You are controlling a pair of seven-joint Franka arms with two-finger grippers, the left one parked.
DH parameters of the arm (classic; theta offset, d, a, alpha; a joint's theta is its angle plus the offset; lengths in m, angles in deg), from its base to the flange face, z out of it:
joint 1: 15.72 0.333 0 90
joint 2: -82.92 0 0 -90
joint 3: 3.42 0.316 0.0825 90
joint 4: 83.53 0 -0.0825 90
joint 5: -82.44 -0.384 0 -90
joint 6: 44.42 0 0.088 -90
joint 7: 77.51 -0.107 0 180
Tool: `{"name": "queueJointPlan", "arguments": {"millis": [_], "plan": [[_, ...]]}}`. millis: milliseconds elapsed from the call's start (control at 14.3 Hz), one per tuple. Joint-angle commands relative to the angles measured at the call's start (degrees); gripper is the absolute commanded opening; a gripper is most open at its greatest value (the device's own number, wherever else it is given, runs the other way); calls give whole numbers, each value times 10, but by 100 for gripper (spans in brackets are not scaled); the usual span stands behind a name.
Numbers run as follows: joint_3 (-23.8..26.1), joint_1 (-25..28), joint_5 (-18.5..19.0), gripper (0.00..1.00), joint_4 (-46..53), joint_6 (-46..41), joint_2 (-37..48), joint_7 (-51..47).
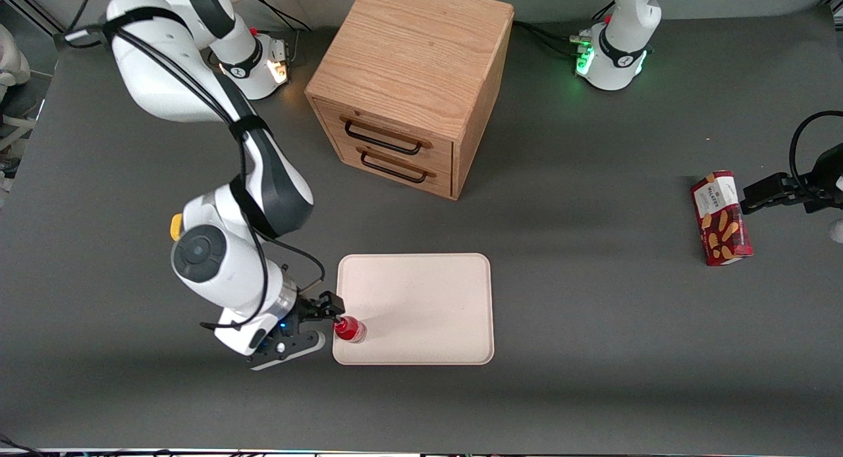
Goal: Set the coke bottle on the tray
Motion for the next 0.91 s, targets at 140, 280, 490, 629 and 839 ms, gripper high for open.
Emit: {"name": "queueJointPlan", "arguments": {"millis": [140, 280, 490, 629, 839], "plan": [[-88, -4, -82, 100, -267, -5, 249, -13], [-115, -4, -83, 100, -356, -13, 341, -16], [-151, -4, -82, 100, -418, -99, 442, -27], [-173, -5, -73, 100, -416, -170, 478, -27], [-191, -5, -31, 100, -401, -201, 499, -28]]}}
